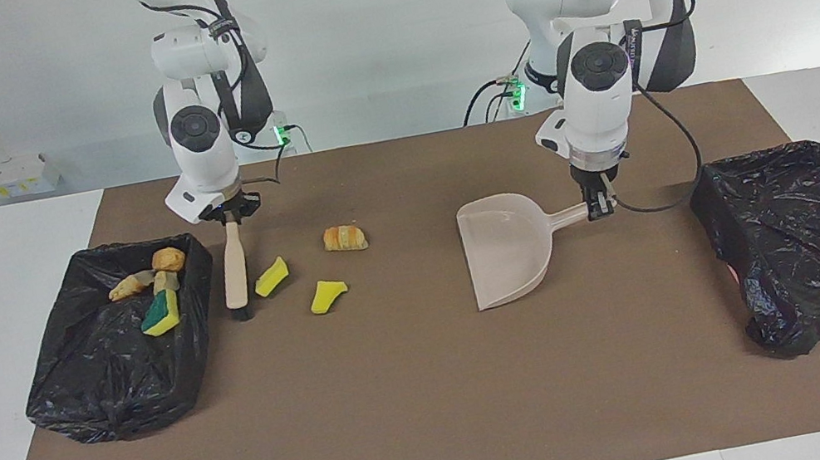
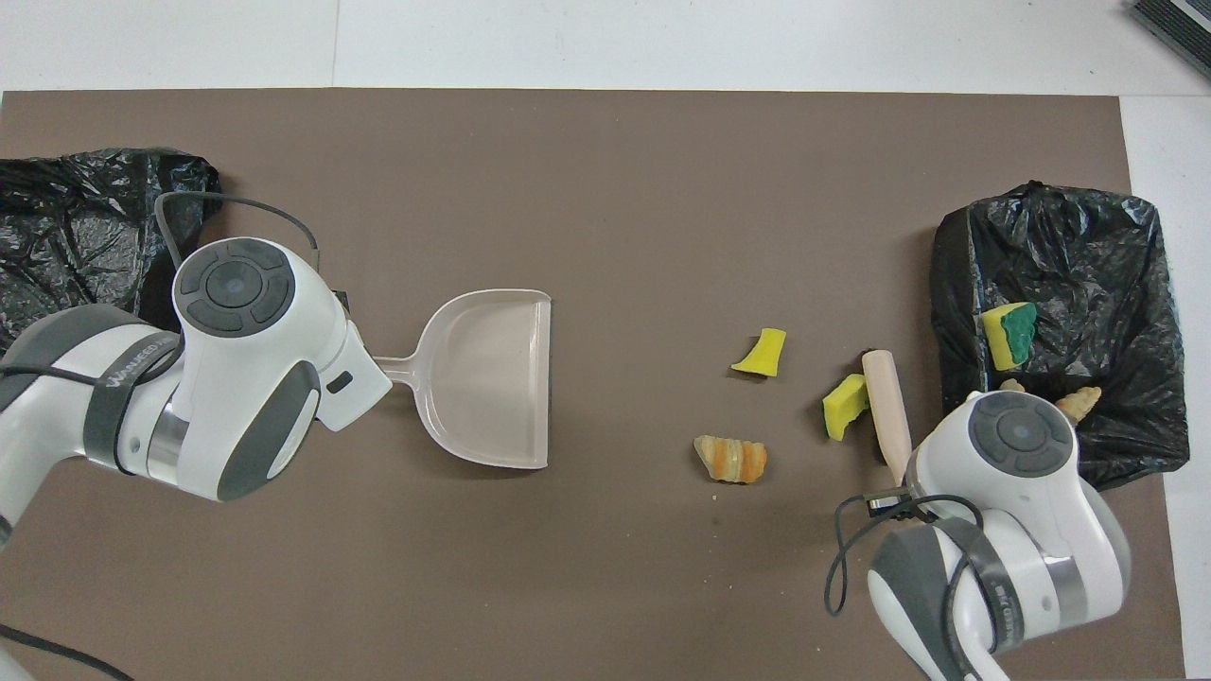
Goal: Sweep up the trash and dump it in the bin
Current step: 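Sweep the sponge pieces toward the dustpan with the right gripper's brush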
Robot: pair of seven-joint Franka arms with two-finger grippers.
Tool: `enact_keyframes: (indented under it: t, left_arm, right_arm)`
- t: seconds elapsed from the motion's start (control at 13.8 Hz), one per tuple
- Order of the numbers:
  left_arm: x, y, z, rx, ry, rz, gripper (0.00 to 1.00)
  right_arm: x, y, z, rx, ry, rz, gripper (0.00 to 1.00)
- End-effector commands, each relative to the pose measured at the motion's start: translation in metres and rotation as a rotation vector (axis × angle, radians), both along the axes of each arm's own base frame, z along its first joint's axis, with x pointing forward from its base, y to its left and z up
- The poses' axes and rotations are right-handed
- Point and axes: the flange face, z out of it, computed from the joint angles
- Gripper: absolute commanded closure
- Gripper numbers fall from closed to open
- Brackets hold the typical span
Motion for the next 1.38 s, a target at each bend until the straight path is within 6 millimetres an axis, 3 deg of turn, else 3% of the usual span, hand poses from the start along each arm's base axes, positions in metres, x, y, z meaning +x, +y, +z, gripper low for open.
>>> enact_keyframes:
  t: [0.0,0.51,0.65,0.95,1.31]
  left_arm:
    - [-0.012,0.0,0.001,0.013,-0.007,-0.02,1.0]
    - [-0.017,0.002,-0.001,0.014,-0.002,-0.02,1.0]
    - [-0.018,0.002,-0.002,0.014,-0.001,-0.02,1.0]
    - [-0.021,0.004,-0.004,0.013,0.0,-0.02,1.0]
    - [-0.034,0.008,-0.013,0.028,-0.006,-0.042,1.0]
  right_arm:
    - [-0.004,0.033,-0.011,0.052,0.005,0.041,1.0]
    - [-0.012,0.123,-0.006,0.12,-0.012,-0.13,1.0]
    - [-0.014,0.158,-0.009,0.138,0.002,-0.222,1.0]
    - [-0.01,0.25,-0.016,0.124,-0.006,-0.429,1.0]
    - [-0.026,0.343,-0.006,0.186,0.009,-0.38,1.0]
